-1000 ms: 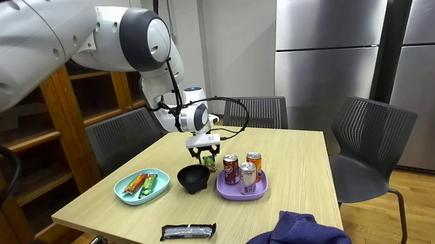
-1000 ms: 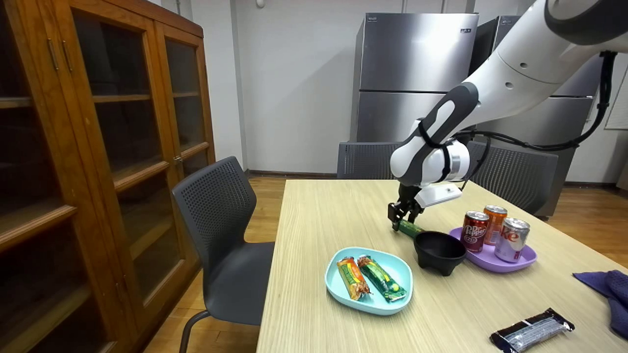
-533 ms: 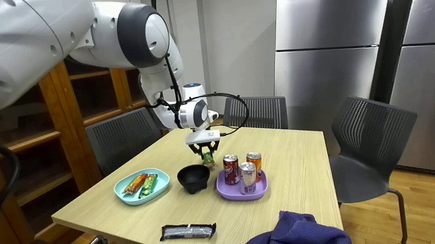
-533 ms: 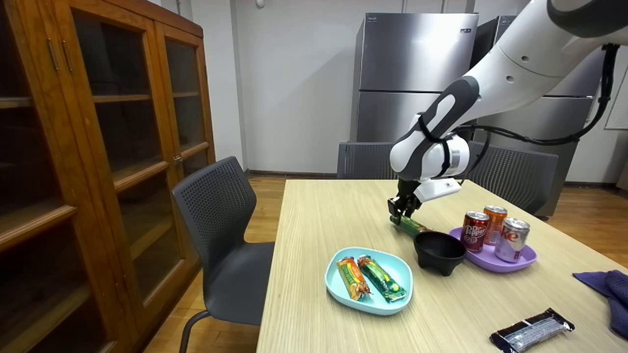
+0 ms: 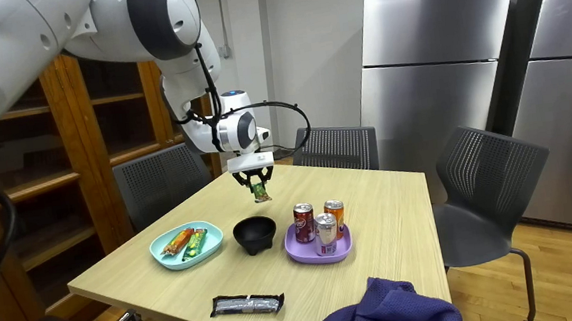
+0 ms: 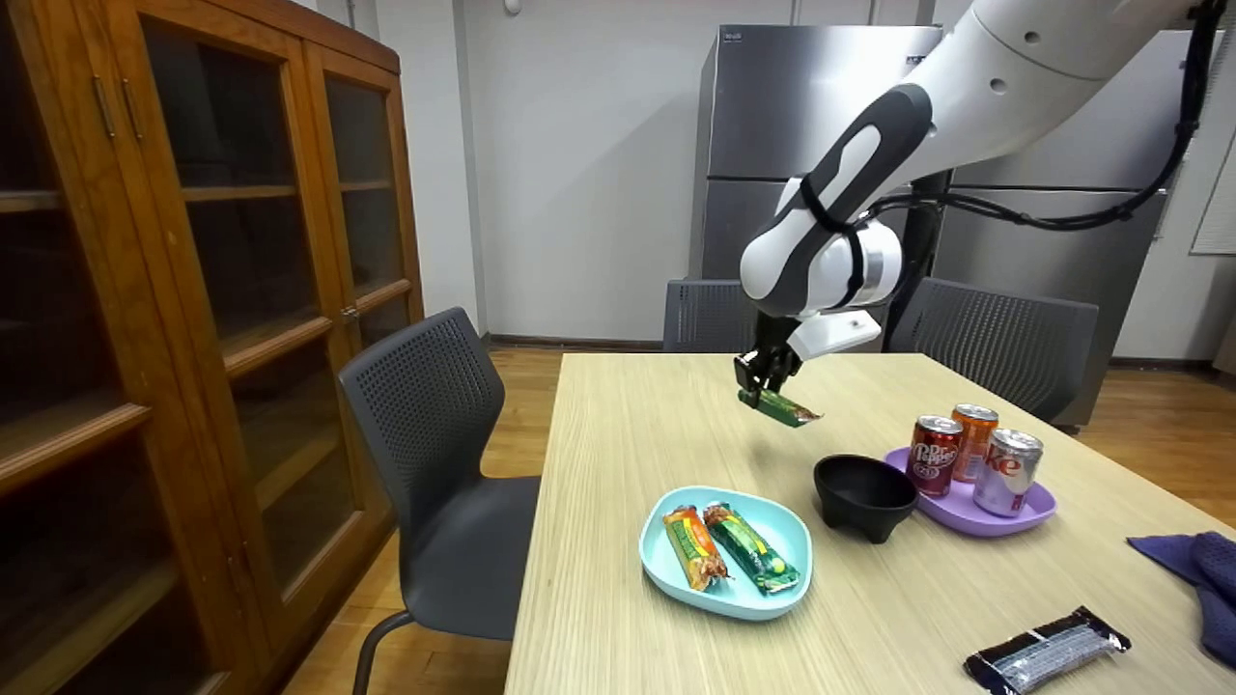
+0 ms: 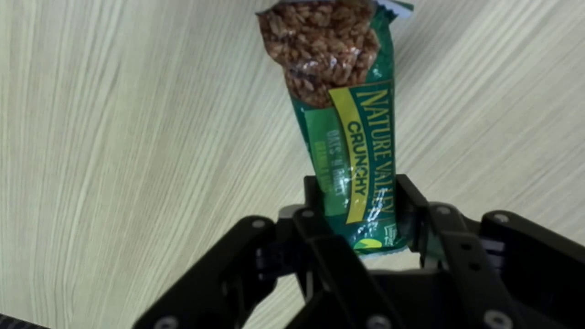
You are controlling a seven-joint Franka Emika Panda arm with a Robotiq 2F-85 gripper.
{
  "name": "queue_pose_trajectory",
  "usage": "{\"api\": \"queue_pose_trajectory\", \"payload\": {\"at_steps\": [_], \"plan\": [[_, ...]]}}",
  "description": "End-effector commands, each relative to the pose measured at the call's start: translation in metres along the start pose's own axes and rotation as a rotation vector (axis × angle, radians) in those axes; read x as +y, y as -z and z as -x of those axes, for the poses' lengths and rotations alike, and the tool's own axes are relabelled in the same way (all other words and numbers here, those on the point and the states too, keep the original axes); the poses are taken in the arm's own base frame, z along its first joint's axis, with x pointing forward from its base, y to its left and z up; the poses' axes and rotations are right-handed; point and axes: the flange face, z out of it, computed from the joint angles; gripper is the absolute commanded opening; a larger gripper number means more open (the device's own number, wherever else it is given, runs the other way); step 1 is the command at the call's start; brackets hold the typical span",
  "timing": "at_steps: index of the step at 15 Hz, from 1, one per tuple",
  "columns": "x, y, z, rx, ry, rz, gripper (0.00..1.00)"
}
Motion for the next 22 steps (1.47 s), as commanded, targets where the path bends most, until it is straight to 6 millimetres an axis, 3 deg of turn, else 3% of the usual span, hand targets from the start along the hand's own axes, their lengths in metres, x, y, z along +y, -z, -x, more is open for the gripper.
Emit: {"api": "queue_pose_trajectory", "payload": {"at_steps": [1,7,12,18,22], "plan": [[-0.041,0.037,0.0,-0.006,0.021,0.013,0.17],[-0.115,0.068,0.0,-0.034,0.021,0.01,0.17],[-0.162,0.079,0.012,-0.068,-0.019,0.026,0.17],[-0.208,0.068,0.041,-0.135,-0.093,0.04,0.17],[-0.227,0.054,0.06,-0.173,-0.15,0.037,0.17]]}}
